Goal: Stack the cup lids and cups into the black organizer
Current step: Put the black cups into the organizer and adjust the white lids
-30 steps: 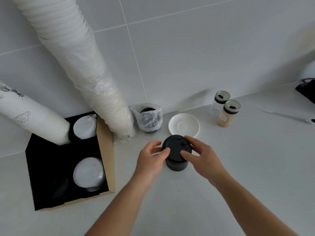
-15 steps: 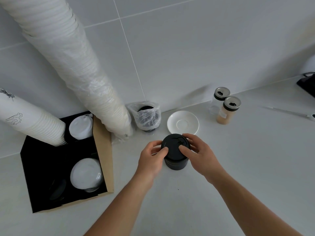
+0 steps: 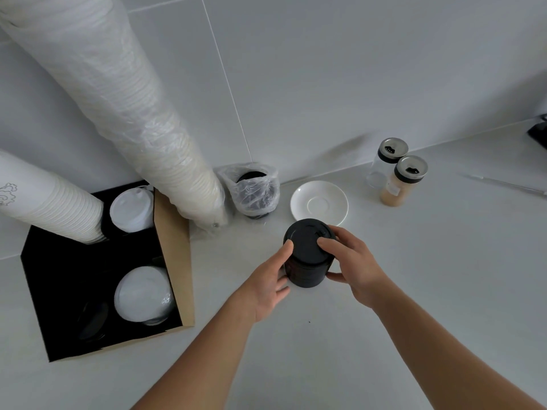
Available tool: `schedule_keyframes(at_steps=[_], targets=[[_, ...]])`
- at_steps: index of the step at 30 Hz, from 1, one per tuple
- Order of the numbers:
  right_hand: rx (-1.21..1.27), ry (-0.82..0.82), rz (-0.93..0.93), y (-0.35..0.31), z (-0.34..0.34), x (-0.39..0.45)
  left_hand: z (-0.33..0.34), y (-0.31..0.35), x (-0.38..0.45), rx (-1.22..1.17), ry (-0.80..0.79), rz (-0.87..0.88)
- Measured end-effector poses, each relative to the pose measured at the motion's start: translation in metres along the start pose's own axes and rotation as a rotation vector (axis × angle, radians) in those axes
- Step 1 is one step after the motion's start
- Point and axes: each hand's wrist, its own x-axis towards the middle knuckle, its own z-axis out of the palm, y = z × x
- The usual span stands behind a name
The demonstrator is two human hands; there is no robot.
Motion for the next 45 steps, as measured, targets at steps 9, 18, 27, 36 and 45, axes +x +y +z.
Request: schedule_keyframes(at_steps=[9, 18, 27, 36, 45], targets=[[0.018, 0.020, 0.010, 0.001, -0.006, 0.004, 0.000, -0.002, 0.008, -0.089, 0.134, -0.046], [0.101, 0.041, 0.081, 0.009, -0.019, 0.002, 0.006, 0.001, 0.012, -0.106, 0.279, -0.079], [0.117, 0.046, 0.068, 0.005, -0.017, -0.011, 0.006, -0.005, -0.001, -0.225, 0.259, -0.044], [0.039, -0.004, -0.018, -0.012, 0.013, -0.049, -0.013, -0.020, -0.045, -0.311, 0.243, 0.068], [-0.039, -0.073, -0.121, -0.017, 0.063, -0.102, -0.038, -0.044, -0.113, -0.313, 0.284, 0.237]])
